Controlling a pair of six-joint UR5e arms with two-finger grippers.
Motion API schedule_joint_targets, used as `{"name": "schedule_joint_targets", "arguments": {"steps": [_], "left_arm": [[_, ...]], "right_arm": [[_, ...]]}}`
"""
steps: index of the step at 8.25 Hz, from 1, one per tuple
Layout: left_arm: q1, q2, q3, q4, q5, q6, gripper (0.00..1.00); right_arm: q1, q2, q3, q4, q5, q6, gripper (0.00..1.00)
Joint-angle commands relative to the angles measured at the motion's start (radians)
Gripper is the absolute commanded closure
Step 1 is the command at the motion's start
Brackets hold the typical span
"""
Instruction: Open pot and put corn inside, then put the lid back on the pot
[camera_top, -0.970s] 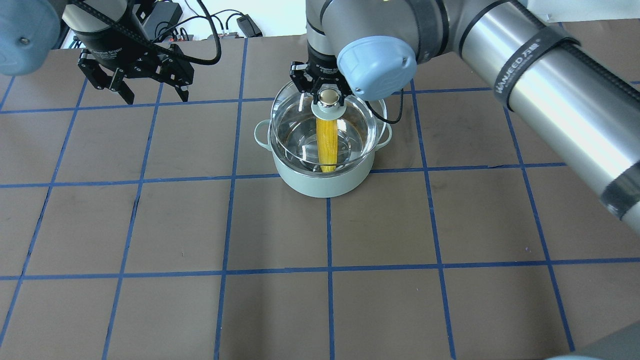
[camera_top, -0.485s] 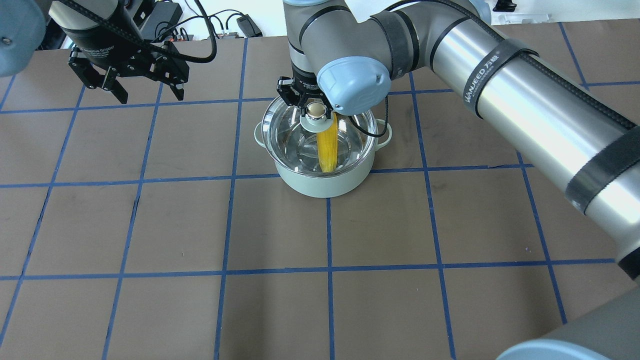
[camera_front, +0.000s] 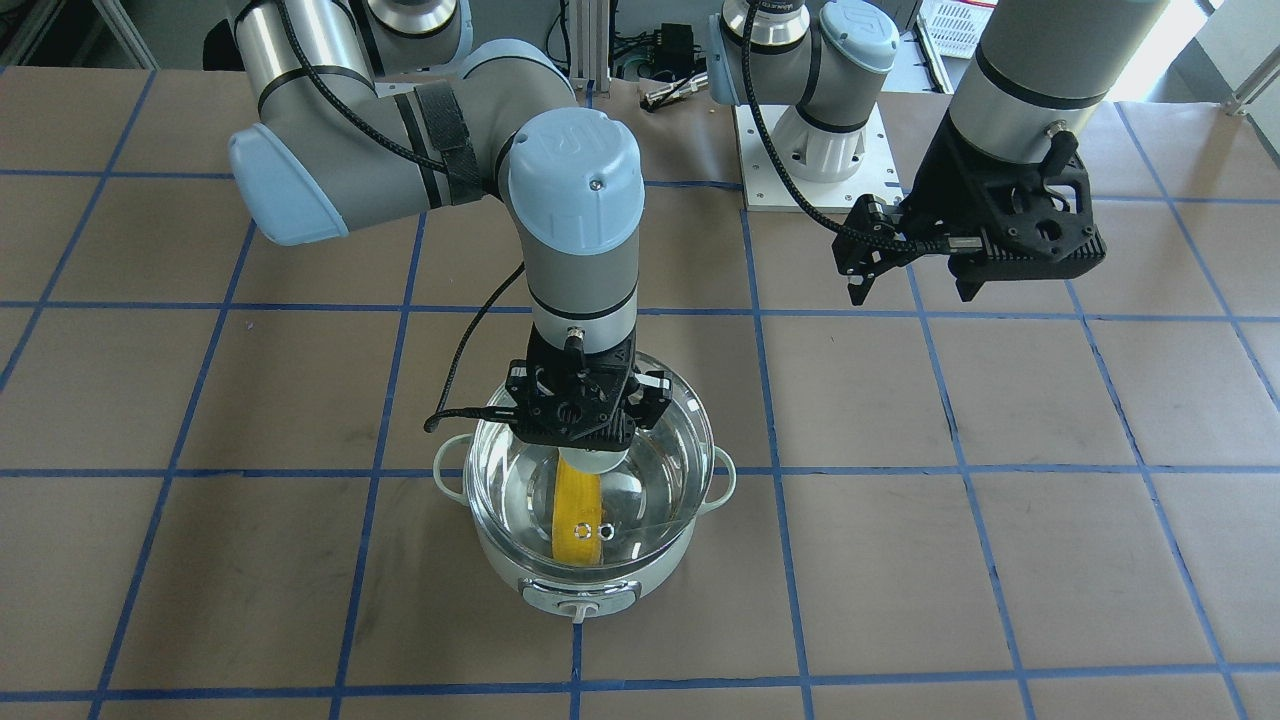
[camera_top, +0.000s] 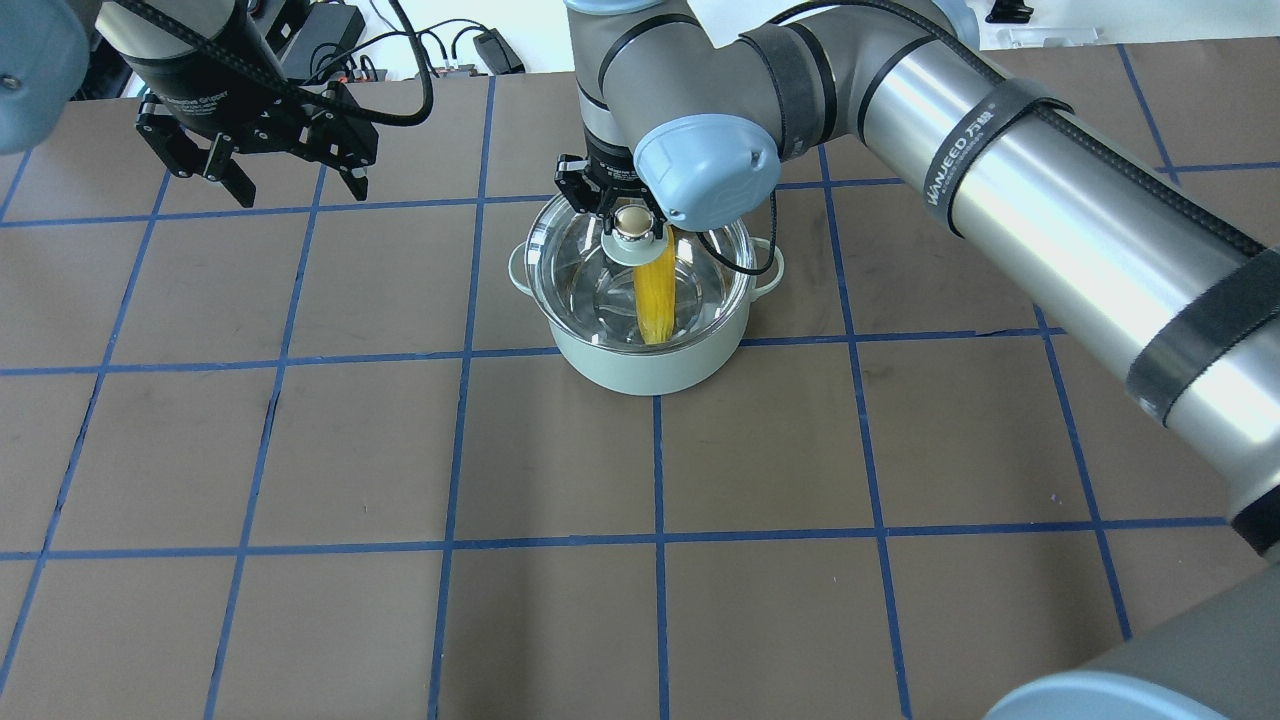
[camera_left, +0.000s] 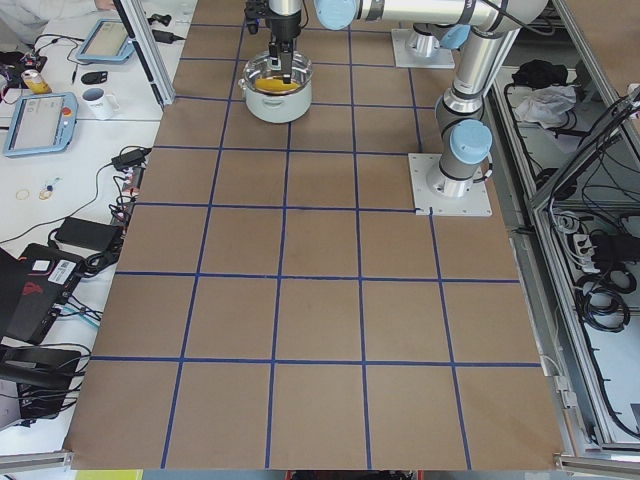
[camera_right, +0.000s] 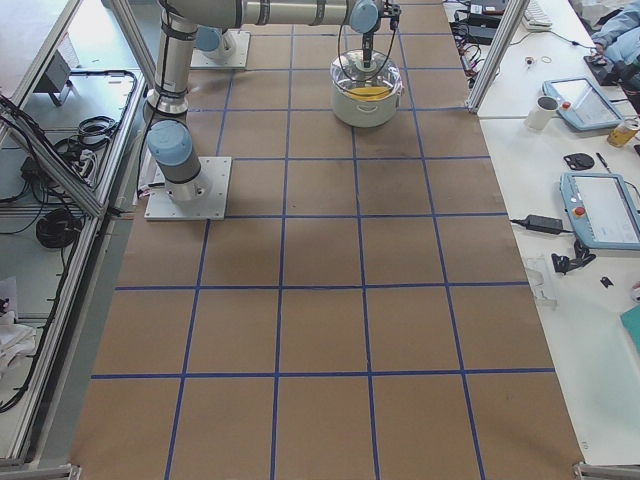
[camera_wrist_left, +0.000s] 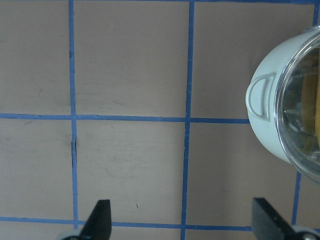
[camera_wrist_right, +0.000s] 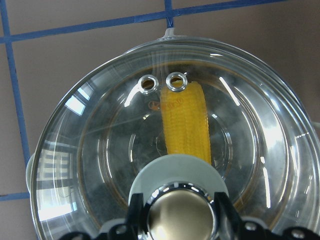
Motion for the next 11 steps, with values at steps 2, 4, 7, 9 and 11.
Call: {"name": "schedule_joint_targets", "arguments": {"steps": [2,4,7,9,11], "left_arm": [[0.000,-0.002,-0.006,0.007,-0.002,-0.002,0.00],[0.000,-0.002,-0.006,0.007,-0.002,-0.004,0.00],[0.000,-0.002,-0.007,0.007,0.000,-0.004,0.00],[-0.004,0.000,-0.003,0.004,0.000,-0.004,0.00],[-0.004,0.000,-0.003,0.004,0.001,0.002,0.00]], "right_arm": [[0.000,0.001,0.005,0.000,-0.002,-0.023,0.88],[-0.002,0.001,0.011,0.000,-0.006,-0.026,0.87],[-0.002,0.003,0.016,0.000,-0.006,-0.035,0.86],[-0.002,0.003,0.019,0.000,-0.006,-0.038,0.81],[-0.002,0.003,0.021,-0.009,-0.009,-0.041,0.70]]}}
